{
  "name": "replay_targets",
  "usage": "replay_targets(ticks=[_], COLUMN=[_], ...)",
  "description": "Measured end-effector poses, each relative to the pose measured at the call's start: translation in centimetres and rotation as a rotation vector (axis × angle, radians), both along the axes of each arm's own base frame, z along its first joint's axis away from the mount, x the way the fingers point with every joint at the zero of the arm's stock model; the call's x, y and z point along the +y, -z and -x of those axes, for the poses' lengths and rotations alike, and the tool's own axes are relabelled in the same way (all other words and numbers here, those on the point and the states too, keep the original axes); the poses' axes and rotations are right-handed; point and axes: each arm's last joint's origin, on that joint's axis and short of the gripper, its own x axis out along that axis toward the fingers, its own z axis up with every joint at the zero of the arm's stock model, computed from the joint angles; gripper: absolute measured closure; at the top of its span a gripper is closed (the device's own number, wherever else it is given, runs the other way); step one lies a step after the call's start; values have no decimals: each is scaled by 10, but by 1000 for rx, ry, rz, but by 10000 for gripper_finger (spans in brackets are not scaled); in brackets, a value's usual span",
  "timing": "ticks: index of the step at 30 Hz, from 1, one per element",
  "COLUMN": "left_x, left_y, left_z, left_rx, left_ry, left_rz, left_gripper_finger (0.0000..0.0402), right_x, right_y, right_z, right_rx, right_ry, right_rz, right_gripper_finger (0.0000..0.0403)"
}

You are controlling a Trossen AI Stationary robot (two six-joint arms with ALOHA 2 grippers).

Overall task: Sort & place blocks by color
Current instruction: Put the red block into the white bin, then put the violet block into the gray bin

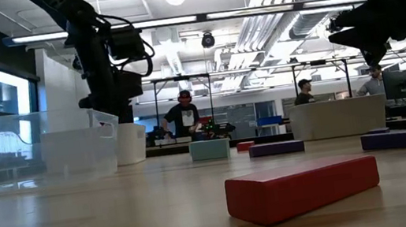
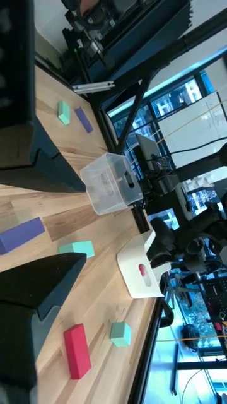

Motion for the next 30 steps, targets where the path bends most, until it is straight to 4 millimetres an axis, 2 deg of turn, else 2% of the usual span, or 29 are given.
replay_targets(ticks=[7, 10, 15, 22, 30], left_x=[4, 9, 20, 27, 16], left_y=[0, -8, -35, -84, -126], left_z=[3, 3, -2, -16, -40], left_rx=[-9, -18, -52, -222, -461], left_ry=[-15, -30, -10, -22, -49], left_rz=[11, 3, -15, 2, 68], left_gripper_finger=[294, 296, 294, 296, 297], right_x=[0, 0, 0, 0, 0], right_y=[0, 0, 0, 0, 0], right_z=[0, 0, 0, 0, 0], right_rx=[0, -1, 0, -1, -4], right_ry=[0, 1, 0, 0, 2], right_rz=[0, -4, -1, -3, -31], right_gripper_finger=[247, 247, 247, 247, 247])
